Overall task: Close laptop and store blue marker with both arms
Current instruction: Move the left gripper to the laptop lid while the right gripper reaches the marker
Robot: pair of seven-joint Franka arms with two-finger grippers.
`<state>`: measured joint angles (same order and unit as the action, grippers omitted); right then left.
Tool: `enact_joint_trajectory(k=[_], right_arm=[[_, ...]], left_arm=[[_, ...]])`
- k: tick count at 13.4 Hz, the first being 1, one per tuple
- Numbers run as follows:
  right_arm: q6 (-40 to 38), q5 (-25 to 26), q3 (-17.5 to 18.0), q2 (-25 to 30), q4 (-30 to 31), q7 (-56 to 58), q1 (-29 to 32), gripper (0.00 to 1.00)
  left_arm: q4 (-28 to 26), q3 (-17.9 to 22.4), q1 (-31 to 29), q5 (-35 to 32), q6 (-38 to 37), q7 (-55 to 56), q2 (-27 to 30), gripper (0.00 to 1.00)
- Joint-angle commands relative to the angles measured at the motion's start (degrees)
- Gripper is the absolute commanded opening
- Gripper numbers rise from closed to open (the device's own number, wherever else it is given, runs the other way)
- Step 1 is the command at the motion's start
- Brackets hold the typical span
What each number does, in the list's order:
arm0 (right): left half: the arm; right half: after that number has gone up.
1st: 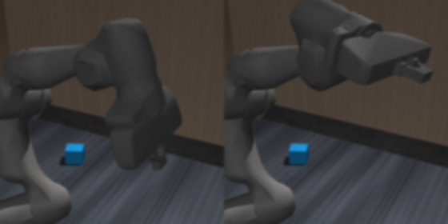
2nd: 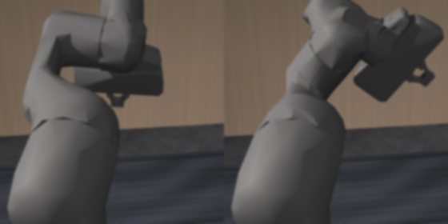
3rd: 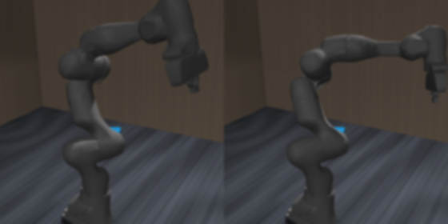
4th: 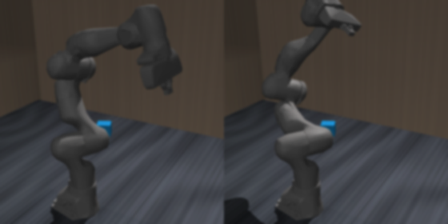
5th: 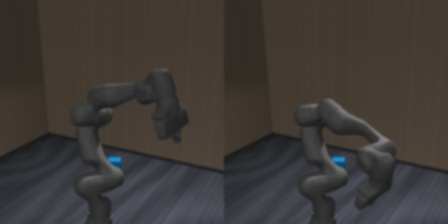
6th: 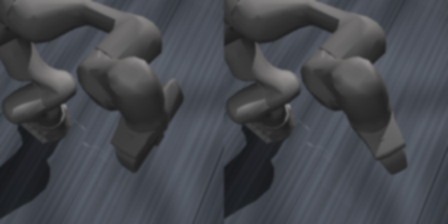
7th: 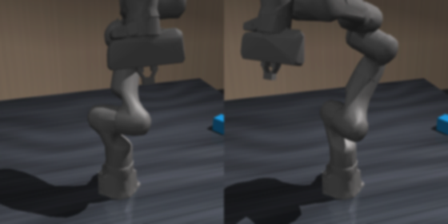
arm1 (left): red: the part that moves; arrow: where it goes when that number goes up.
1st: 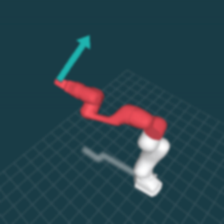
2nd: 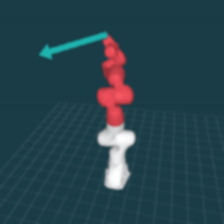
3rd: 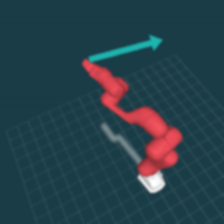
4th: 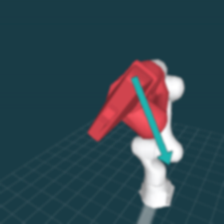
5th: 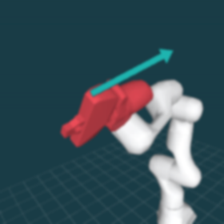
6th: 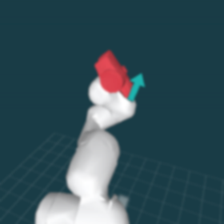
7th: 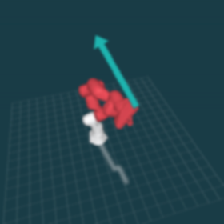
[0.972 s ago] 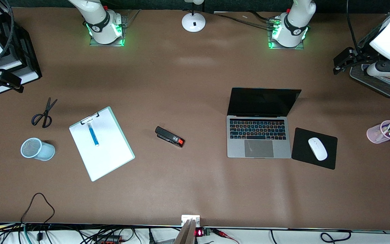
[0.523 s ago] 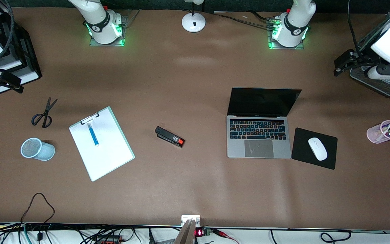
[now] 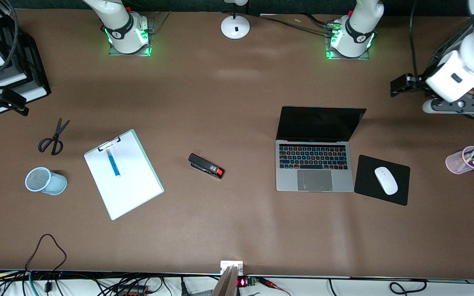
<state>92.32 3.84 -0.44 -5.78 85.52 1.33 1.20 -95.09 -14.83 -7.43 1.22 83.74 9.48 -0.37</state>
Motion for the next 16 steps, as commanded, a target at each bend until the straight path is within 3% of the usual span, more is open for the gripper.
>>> enact_joint_trajectory(k=[1,7,12,16], right_arm=[[0.76,-3.04,0.18,-1.69,-0.27,-0.18,0.21,1.0],[0.93,-3.76,0.18,-9.68,-0.27,0.34,0.21,1.0],[7.07,-3.76,0.27,-17.5,-0.35,0.6,-1.36,1.0],[12.07,-3.41,0.18,-23.83,-0.35,0.95,-4.18,1.0]], left_arm=[[-3.77,-2.48,0.14,1.33,2.21,4.75,1.16,1.0],[-17.46,-6.35,0.05,1.5,12.83,5.64,2.73,1.0],[-34.43,-8.2,-0.04,2.73,26.27,5.73,10.29,1.0],[-36.83,-9.16,0.05,2.73,27.7,5.73,10.39,1.0]])
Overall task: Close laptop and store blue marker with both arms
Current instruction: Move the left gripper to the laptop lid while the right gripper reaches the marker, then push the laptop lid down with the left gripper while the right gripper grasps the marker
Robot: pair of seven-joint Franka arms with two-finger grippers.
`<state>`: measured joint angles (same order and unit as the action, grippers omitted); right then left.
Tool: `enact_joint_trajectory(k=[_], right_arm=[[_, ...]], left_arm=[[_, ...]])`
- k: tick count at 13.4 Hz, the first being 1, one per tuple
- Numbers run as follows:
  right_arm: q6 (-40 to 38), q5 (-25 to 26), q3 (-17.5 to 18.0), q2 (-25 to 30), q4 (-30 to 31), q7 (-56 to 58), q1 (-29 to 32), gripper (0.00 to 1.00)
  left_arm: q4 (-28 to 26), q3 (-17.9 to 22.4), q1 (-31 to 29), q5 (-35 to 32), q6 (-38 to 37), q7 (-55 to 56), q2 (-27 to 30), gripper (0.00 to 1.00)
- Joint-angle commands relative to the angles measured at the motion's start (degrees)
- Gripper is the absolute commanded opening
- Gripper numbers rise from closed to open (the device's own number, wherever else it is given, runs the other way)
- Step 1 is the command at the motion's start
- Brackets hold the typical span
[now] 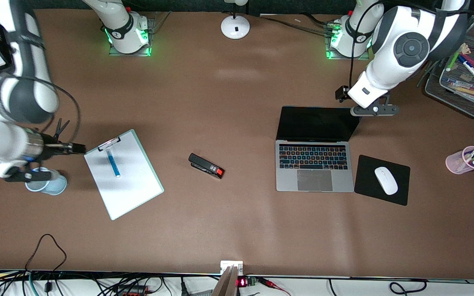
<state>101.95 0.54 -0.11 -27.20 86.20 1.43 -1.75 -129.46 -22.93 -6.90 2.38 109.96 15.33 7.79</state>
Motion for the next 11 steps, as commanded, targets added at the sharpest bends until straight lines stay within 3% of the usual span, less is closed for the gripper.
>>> enact_joint_trajectory(k=[1,4,11], right_arm=[[4.11,0.25,-0.15,-3.81,-1.03,1.99,-1.85,1.0],[7.99,0.52,-0.15,-6.64,-0.68,6.12,-1.77,1.0],[19.68,0.16,-0.06,-9.62,4.24,6.04,-3.09,1.0]], left_arm=[[-3.07,-1.76,-0.48,1.58,2.87,-0.13,2.15,1.0],[-5.8,-5.09,-0.57,1.58,8.85,1.7,1.54,1.0],[-5.72,-5.63,-0.48,1.58,12.73,5.06,-2.6,1.0]])
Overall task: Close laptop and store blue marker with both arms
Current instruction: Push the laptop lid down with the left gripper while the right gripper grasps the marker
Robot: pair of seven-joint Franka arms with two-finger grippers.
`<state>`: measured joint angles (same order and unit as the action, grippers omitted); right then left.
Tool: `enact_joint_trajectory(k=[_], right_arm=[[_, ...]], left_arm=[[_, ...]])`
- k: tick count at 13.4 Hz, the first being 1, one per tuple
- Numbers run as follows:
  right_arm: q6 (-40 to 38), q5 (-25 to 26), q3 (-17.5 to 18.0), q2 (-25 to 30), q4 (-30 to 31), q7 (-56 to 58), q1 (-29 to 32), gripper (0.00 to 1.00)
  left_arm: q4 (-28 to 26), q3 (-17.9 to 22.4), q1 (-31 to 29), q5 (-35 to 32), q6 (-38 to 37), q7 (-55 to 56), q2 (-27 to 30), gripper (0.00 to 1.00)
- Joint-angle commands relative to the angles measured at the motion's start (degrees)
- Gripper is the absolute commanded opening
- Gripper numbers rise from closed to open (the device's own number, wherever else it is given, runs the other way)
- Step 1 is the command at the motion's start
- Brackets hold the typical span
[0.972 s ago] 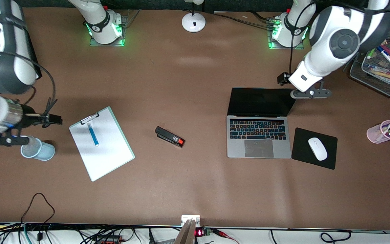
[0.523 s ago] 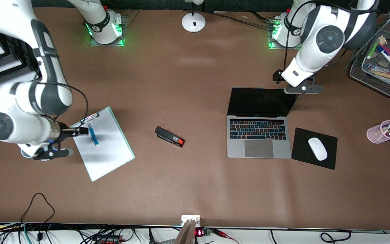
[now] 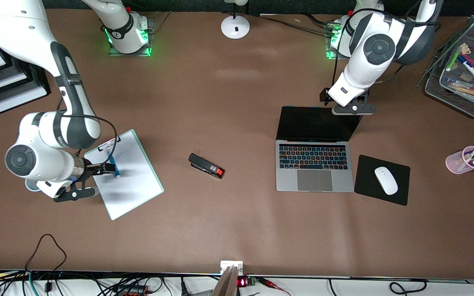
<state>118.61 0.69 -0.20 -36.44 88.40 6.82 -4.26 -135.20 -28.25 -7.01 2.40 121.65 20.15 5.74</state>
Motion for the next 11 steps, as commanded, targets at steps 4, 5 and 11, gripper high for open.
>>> enact_joint_trajectory(k=[4,5,11], right_arm=[[5.05,0.01,0.03,-1.97,3.19,3.97,-0.31,1.0],[5.49,-0.07,0.03,-2.15,3.19,6.43,0.04,1.0],[6.11,-0.43,0.03,-3.2,3.19,9.09,0.66,0.95]], left_arm=[[0.9,-0.23,-0.37,1.47,5.51,-0.11,-3.18,1.0],[1.51,-0.23,-0.46,1.47,6.75,-0.2,-3.89,1.0],[10.29,0.39,-3.18,0.68,7.99,-0.29,-10.82,1.0]])
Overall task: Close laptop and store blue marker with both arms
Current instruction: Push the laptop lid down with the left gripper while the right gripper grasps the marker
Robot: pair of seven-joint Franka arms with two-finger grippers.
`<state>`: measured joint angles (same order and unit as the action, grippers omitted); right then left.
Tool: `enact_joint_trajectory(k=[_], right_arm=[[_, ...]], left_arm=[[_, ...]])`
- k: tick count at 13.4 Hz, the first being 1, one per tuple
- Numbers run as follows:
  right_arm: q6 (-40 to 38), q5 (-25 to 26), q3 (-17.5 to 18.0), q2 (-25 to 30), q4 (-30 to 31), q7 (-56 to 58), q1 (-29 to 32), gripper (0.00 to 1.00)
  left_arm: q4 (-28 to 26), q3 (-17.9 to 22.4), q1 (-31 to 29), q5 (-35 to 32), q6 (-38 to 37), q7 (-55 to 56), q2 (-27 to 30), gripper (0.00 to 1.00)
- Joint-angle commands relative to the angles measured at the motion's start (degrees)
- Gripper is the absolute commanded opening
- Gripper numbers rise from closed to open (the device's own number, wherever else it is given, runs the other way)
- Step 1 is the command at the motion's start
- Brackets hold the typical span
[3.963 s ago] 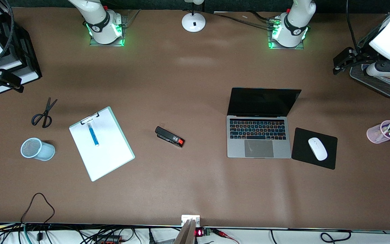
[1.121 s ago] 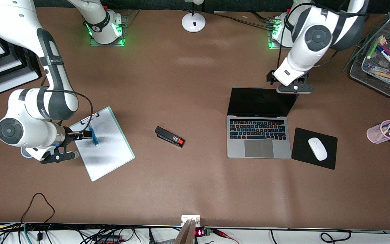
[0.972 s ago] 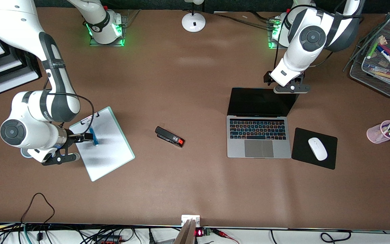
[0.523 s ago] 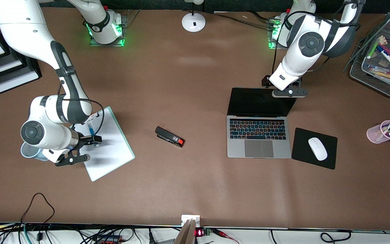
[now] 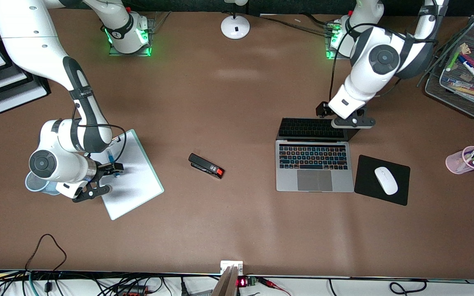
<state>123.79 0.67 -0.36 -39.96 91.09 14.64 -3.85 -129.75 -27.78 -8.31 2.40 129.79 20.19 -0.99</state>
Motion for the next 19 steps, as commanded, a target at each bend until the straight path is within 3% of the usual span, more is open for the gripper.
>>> enact_joint_trajectory(k=[1,3,4,9,10,12,19], right_arm=[[1.71,-0.4,0.18,-0.03,0.5,1.36,0.25,0.95],[2.51,-0.4,0.18,-0.65,0.5,1.53,0.25,0.92],[2.59,-0.4,0.18,-0.74,0.5,1.62,0.25,0.8],[2.86,-0.31,0.18,-1.44,0.5,1.71,0.07,0.78],[2.95,-0.31,0.18,-1.53,0.5,1.89,0.07,0.73],[2.95,-0.31,0.18,-1.61,0.5,1.89,0.07,0.64],[2.51,-0.31,0.18,-1.7,0.58,3.64,0.07,0.52]], left_arm=[[6.68,-0.08,-2.32,0.68,-0.06,-0.24,-6.11,1.0],[9.32,-0.08,-4.43,0.59,0.98,0.03,-10.5,1.0],[10.21,-0.08,-5.22,0.5,2.38,0.03,-12.53,1.0],[16.36,0.53,-6.55,0.5,6.18,0.03,-20.62,1.0],[16.98,0.88,-6.55,0.59,7.05,0.2,-22.29,1.0],[16.63,1.41,-6.64,0.5,11.96,0.29,-25.28,1.0],[17.51,2.38,-6.28,0.5,12.07,1.35,-31.7,1.0]])
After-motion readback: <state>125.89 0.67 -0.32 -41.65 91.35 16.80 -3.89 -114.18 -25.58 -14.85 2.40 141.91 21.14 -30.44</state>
